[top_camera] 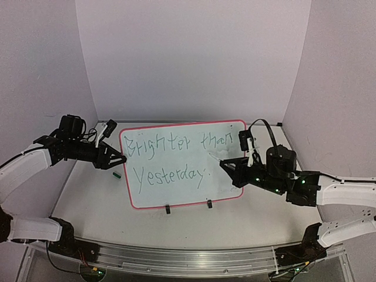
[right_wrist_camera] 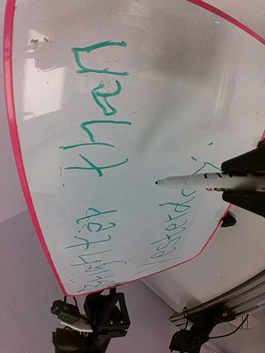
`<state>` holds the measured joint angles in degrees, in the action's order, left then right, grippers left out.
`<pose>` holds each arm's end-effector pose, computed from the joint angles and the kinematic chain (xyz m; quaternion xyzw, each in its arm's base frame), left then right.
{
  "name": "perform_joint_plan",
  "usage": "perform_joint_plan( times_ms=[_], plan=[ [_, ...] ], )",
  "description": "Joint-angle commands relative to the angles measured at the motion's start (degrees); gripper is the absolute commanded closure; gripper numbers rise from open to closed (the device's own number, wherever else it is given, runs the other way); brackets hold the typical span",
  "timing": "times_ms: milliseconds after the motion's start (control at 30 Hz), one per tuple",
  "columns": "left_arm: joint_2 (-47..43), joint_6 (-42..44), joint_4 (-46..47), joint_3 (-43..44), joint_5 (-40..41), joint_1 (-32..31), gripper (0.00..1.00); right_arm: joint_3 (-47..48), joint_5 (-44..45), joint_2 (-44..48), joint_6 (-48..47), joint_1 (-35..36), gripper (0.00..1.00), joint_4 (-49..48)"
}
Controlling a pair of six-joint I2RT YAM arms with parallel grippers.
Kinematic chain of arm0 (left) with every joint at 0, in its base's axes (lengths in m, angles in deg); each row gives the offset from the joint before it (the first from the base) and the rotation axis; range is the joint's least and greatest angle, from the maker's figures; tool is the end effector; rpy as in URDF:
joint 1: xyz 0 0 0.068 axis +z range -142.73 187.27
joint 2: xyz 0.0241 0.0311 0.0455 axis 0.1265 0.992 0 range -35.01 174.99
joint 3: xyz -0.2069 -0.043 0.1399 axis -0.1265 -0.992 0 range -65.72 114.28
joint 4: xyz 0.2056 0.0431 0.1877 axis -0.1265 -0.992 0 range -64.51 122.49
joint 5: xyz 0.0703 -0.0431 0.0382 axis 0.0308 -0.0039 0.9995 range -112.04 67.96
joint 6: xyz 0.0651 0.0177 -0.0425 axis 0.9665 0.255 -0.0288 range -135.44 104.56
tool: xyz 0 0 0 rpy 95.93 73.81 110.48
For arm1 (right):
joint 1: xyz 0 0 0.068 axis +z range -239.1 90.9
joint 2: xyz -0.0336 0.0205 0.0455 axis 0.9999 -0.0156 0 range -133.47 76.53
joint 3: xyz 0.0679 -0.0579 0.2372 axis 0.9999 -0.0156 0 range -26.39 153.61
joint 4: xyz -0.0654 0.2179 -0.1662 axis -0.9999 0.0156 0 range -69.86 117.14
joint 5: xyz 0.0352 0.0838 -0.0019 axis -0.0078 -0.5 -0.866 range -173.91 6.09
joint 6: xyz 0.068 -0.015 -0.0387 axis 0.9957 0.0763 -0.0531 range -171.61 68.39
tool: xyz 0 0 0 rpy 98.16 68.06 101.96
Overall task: Write a sentence on the whiteboard
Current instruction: Place the whiteboard at the center of the board, then pick up the pen cap from the center of the board.
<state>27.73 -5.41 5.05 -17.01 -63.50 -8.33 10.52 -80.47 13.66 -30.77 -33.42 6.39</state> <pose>0.2529 -0.1178 0.2408 0.3309 0.7991 -0.3410 0.3682 0.1803 0.2570 0.2377 -0.2150 0.7479 0.3703 0.5073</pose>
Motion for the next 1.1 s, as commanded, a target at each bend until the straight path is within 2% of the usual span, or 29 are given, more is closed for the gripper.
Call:
perform_joint_plan(
  times_ms=[0, 167, 300, 433, 500, 567, 700, 900, 1067],
  plan=[
    [-4.79, -1.99, -0.98, 1.19, 5.63, 0.09, 0.44, 1.99, 0.69, 0.85, -1.90, 0.08, 1.00, -1.58],
    [-13.38, -6.89, 2.37, -1.77, 10.27, 0.07, 0.32, 1.24, -0.22, 2.27, -1.84, 0.08, 1.00, -1.98],
    [-18.27, -13.97, 1.16, -1.78, 15.84, 0.10, 0.24, 0.39, -2.66, 3.25, -0.87, 0.05, 1.00, -2.56],
    [-19.89, -25.34, -3.06, 0.22, 33.42, 0.16, 0.19, -0.63, -2.96, 4.12, -0.22, 0.11, 1.00, -2.93],
    [-18.05, -31.02, -7.00, 2.00, 45.03, 0.33, 0.16, -0.77, -2.99, 4.46, -0.20, 0.12, 1.00, -3.01],
    [-15.09, -35.44, -9.05, 2.82, 48.77, 0.80, 0.14, -0.81, -2.95, 4.60, -0.20, 0.09, 1.00, -3.31],
    [-7.47, -39.65, -6.83, 1.12, 45.62, 2.62, 0.14, -0.92, -4.81, 4.19, -0.05, 0.07, 1.00, -3.91],
    [7.40, -45.04, -1.73, 0.00, 37.73, 3.82, 0.31, -0.27, -5.98, 1.54, -0.15, 0.06, 1.00, -4.53],
    [17.88, -46.80, 2.42, 0.51, 34.72, 3.83, 0.37, -0.84, -6.57, -0.11, 0.63, 0.21, 1.00, -7.26]
  ],
)
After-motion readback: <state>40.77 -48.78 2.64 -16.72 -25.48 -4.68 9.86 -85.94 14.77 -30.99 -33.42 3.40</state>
